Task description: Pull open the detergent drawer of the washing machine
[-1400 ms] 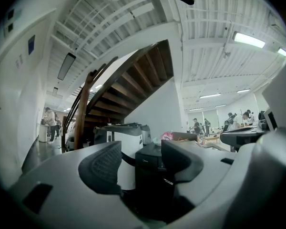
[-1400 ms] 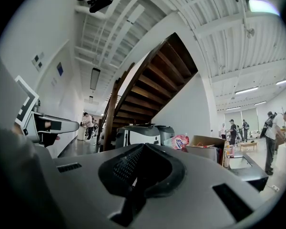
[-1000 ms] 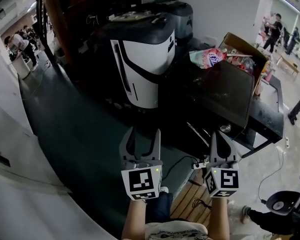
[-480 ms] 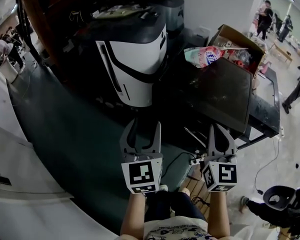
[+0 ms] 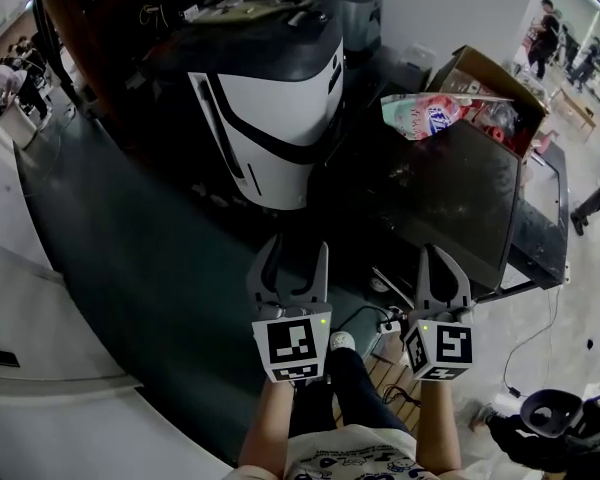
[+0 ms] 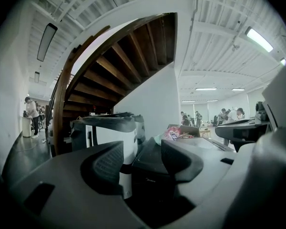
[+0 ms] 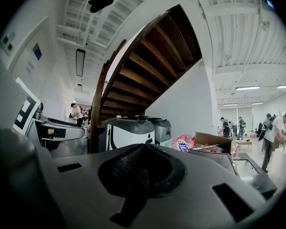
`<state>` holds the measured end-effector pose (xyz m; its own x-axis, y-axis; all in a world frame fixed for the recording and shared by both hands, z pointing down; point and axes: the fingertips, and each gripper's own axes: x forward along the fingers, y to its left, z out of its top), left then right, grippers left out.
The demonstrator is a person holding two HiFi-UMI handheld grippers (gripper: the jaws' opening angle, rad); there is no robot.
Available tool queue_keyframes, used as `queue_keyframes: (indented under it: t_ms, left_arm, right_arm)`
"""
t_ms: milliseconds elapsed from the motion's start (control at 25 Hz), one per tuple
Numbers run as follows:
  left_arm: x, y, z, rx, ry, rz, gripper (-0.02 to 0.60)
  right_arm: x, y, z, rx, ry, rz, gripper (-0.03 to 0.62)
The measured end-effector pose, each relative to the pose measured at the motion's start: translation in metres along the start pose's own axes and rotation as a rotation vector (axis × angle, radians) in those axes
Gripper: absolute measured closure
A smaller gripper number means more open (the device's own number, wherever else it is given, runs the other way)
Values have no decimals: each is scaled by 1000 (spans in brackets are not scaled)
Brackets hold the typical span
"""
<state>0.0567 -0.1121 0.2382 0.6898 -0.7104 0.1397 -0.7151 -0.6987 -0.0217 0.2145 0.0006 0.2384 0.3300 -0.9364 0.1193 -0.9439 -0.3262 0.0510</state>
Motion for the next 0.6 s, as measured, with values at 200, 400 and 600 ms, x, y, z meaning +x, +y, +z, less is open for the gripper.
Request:
queue_keyframes:
  t_ms: [200, 400, 600]
  left_arm:
    - [41, 1, -21, -26, 41, 16, 327]
    - [79, 5, -47, -90, 64, 24, 327]
    - [106, 9, -76, -137, 103, 24, 343]
  right_arm:
    - [44, -4, -12, -13, 34, 55, 580]
    - [84, -11, -33, -23, 69, 92, 580]
    - [116, -8, -47, -33, 90, 127, 580]
